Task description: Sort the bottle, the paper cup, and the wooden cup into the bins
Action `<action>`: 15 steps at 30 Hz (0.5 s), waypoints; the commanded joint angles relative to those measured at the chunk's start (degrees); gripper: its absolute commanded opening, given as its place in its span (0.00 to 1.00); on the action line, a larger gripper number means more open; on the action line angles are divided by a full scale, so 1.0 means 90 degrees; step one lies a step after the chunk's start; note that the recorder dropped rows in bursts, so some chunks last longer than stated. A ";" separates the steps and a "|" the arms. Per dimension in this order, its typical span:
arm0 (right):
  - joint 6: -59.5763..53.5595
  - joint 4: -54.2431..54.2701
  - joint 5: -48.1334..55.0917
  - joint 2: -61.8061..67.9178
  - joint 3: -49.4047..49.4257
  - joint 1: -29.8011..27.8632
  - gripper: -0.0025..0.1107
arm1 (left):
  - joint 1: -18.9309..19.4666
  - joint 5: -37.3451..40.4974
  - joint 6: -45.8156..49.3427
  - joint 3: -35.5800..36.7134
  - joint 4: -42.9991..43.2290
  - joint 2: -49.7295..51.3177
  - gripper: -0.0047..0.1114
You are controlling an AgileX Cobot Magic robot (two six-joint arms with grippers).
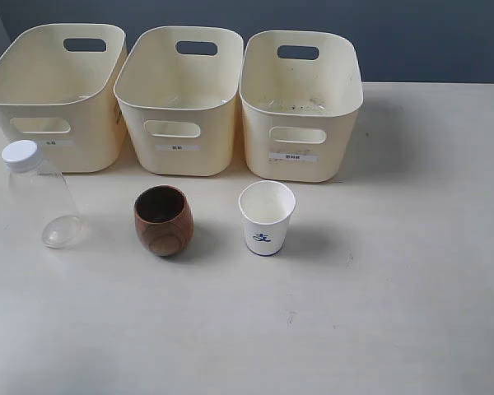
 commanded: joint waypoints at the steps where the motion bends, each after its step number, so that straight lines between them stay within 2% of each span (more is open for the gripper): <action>1: 0.0000 0.0008 -0.0035 -0.0031 0.0007 -0.0021 0.03 | -0.0034 -0.0021 -0.0038 0.0010 -0.0026 -0.0021 0.04; 15: 0.0000 0.0008 -0.0081 -0.0031 0.0007 -0.0021 0.03 | -0.0034 -0.0021 -0.0038 0.0010 -0.0026 -0.0021 0.04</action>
